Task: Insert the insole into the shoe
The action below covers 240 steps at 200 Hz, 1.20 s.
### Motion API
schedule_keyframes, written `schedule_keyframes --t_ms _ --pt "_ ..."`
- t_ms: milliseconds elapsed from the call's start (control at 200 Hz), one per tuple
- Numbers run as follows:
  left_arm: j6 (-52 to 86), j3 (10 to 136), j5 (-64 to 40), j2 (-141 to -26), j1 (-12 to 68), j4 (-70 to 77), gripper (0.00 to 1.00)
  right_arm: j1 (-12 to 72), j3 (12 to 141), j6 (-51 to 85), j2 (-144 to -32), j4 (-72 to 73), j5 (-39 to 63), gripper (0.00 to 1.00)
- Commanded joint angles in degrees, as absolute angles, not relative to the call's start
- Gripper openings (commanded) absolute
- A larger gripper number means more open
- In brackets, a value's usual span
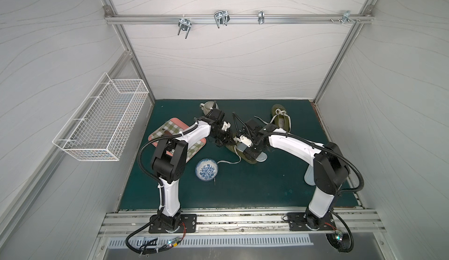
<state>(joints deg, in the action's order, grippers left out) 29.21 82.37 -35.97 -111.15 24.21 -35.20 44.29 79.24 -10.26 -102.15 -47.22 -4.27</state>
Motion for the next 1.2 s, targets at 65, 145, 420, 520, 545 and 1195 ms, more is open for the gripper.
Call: schedule_keyframes --t_ms 65,145,420,520,545,1195 --pt "29.73 82.19 -34.57 -109.70 23.99 -33.15 0.00 43.02 79.03 -5.67 -98.78 -52.12 0.27 0.92" --pt "29.88 82.14 -34.54 -109.57 23.99 -33.09 0.00 42.74 78.66 -4.46 -98.06 -52.80 1.03 0.93" --pt "29.62 82.51 -34.55 -109.38 23.99 -33.49 0.00 42.69 77.96 -4.38 -98.65 -55.50 -2.10 0.84" --pt "29.70 82.61 -34.55 -109.41 23.99 -33.51 0.00 42.65 78.01 -4.66 -99.14 -55.77 -1.16 0.77" --pt "29.70 82.62 -34.54 -109.35 23.98 -33.47 0.00 42.63 78.11 -4.66 -99.21 -55.74 -0.98 0.74" --pt "28.93 83.98 -34.98 -110.10 23.97 -34.41 0.00 42.80 83.42 -10.02 -103.67 -53.86 -2.23 0.13"
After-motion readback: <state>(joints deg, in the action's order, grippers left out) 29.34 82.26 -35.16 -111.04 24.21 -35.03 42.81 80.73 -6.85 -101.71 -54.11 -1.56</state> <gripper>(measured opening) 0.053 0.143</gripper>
